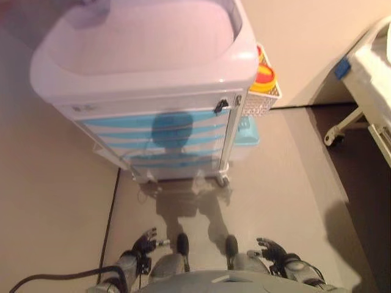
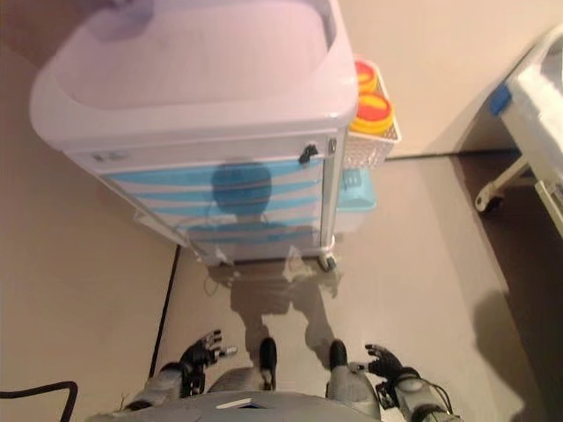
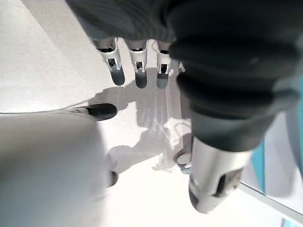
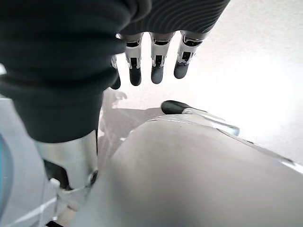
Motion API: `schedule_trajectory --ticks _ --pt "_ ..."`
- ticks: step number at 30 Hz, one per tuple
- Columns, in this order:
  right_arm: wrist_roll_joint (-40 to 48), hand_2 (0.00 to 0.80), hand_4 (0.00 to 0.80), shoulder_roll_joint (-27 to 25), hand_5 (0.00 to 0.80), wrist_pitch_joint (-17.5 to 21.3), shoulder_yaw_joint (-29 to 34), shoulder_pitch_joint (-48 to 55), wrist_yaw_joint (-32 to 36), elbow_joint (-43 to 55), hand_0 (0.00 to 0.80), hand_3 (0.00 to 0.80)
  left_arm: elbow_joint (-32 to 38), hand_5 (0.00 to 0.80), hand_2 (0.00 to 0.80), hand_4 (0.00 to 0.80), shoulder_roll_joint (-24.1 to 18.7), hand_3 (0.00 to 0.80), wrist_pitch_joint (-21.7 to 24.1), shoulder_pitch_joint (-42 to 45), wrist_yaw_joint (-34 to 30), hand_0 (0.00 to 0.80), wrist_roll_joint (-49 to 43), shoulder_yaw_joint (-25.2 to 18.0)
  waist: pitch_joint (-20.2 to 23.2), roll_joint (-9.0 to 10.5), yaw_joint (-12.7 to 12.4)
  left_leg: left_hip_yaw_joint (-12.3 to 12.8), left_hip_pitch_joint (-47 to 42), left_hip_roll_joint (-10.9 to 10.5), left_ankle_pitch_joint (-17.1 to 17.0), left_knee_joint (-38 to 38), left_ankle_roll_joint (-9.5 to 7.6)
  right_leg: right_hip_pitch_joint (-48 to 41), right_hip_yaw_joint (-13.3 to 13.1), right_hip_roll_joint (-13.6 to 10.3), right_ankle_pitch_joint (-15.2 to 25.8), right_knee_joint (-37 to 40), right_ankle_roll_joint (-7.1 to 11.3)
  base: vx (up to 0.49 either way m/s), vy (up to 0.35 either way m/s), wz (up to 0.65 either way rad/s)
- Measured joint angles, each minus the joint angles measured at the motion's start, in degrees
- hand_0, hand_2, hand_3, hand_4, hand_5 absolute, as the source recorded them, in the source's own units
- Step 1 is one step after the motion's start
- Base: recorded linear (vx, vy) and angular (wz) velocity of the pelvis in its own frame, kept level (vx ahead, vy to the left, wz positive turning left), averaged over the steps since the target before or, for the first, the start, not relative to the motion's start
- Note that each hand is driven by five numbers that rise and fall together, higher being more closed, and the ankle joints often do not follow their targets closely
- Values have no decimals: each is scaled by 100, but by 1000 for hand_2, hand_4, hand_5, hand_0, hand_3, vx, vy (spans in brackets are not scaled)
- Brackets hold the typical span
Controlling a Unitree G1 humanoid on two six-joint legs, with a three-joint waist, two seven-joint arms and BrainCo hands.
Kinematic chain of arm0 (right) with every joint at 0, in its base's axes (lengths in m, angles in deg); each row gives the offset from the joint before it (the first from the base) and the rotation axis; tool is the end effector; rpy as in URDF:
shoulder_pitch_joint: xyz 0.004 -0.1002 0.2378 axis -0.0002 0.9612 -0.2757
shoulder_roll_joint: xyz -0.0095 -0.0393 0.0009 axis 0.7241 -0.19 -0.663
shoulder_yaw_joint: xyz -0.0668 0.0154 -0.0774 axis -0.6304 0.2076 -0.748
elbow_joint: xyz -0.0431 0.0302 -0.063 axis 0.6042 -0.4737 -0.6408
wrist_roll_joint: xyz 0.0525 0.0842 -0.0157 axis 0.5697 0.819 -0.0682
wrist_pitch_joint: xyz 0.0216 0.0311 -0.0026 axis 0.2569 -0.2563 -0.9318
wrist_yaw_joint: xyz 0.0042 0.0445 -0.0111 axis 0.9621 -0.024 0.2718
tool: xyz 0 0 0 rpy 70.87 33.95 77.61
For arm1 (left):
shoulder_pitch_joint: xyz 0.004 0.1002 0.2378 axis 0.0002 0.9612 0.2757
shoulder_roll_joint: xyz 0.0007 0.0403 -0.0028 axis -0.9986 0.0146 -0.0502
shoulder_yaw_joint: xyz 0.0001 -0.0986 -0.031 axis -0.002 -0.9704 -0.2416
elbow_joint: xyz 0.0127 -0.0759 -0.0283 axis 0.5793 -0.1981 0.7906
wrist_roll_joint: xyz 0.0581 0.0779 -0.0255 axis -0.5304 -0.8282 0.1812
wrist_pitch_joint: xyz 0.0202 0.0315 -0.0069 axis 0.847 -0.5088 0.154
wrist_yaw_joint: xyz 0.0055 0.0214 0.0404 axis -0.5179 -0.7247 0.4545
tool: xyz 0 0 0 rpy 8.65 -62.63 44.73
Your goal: Open the drawer and pick up the medicine
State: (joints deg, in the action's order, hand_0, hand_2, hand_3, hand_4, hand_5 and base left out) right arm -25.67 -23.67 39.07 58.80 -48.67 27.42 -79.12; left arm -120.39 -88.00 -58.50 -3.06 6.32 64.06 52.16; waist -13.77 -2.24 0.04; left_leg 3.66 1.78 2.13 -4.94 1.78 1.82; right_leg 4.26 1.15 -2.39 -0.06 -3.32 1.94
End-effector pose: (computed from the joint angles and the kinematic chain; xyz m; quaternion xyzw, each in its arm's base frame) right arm 0.1069 -0.2277 -0.1049 -0.1330 0.4961 0.0607 0.8558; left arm 0.1182 0.2054 -0.1047 -0.0026 0.4270 -0.0157 0.9041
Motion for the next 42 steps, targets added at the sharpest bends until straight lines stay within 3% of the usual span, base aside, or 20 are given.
schedule_trajectory --ticks 10,16,22,27,35,42 --pt "261 0 0 -12 0 27 -142 -959 -141 119 0 0 706 0 0 0 -365 0 687 -1263 151 0 890 -8 -1079 468 13 432 1337 -147 242 -1035 -138 1591 -433 -123 -100 -1084 106 -112 66 -21" --pt "526 0 0 -195 0 32 -260 -1158 -217 368 0 0 1370 0 0 0 -577 0 972 -1787 -472 0 2295 -121 -1370 484 136 462 2044 -99 611 -1973 -242 2086 -546 -106 -121 -1493 135 -48 63 -10" --pt "703 0 0 -267 0 90 -260 -1153 -213 510 0 0 1985 0 0 0 -738 0 1154 -2236 -1379 0 3527 -282 -1454 587 191 521 2530 -32 995 -2755 -301 2435 -675 -81 -175 -1832 211 -24 -3 -9" --pt "734 0 0 -276 0 168 -268 -1132 -217 669 0 0 2118 0 0 0 -1008 0 1171 -2704 -1875 0 4677 -703 -1565 807 360 549 2897 -1 1155 -3212 -397 2685 -736 -80 -201 -1994 275 -26 -21 -6" --pt "845 0 0 -97 0 345 -333 -866 -206 680 0 0 2252 0 0 0 -1194 0 1007 -3230 -2524 0 6294 -959 -1640 1151 499 661 3107 95 1386 -3565 -493 2783 -783 -75 -159 -1995 339 -13 -55 -9" --pt "892 0 0 -49 0 441 -430 -827 -213 682 0 0 2298 0 0 0 -1231 0 997 -3313 -2918 0 6808 -961 -1646 1239 493 630 3257 168 1509 -3774 -509 2810 -770 -9 -143 -1975 364 -1 -61 -3"
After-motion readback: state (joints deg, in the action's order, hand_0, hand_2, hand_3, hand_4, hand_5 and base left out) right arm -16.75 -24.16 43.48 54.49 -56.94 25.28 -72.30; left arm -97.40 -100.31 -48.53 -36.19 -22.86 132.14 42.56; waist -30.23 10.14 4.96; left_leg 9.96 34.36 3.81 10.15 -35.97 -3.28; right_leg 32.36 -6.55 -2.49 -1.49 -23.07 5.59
